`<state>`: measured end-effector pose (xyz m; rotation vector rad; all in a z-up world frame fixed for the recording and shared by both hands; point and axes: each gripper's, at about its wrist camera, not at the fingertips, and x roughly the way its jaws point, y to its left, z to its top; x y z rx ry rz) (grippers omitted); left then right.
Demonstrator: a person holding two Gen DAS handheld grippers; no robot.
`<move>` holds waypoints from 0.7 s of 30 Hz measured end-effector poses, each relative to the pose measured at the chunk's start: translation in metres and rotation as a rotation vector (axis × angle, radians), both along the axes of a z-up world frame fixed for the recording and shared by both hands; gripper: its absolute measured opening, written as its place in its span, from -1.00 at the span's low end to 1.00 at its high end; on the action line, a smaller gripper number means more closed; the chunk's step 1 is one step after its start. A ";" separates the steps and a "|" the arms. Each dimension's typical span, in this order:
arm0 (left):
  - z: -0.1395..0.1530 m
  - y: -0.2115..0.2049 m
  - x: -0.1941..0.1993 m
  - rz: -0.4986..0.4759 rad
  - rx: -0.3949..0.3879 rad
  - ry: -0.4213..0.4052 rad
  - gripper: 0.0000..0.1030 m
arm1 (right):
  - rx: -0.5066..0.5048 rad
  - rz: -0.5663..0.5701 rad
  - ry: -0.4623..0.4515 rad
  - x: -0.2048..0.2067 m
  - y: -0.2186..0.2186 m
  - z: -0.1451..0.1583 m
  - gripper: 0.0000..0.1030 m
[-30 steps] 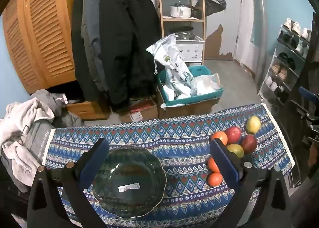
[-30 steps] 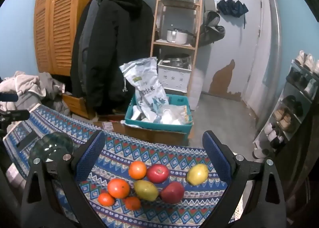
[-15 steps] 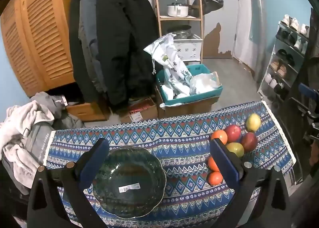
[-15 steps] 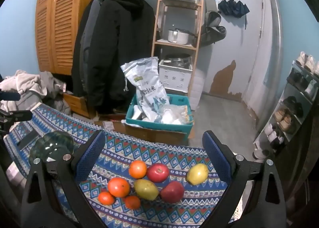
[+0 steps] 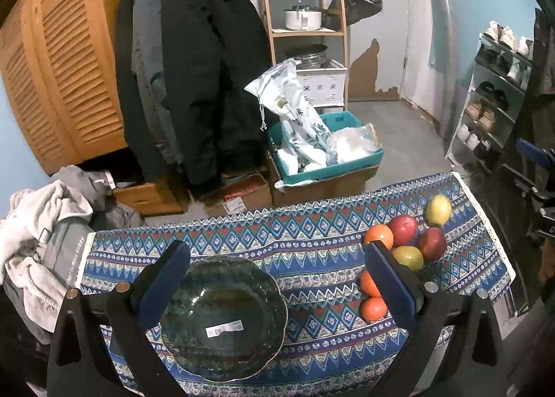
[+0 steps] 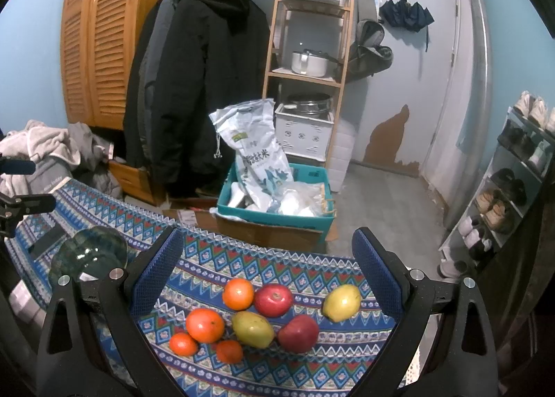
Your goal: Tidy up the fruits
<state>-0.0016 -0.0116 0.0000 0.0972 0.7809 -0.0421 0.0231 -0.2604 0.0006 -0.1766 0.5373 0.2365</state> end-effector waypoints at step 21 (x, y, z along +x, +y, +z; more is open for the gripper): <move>-0.001 -0.004 -0.003 -0.009 0.001 -0.003 0.98 | -0.013 0.001 0.000 0.000 0.001 -0.002 0.87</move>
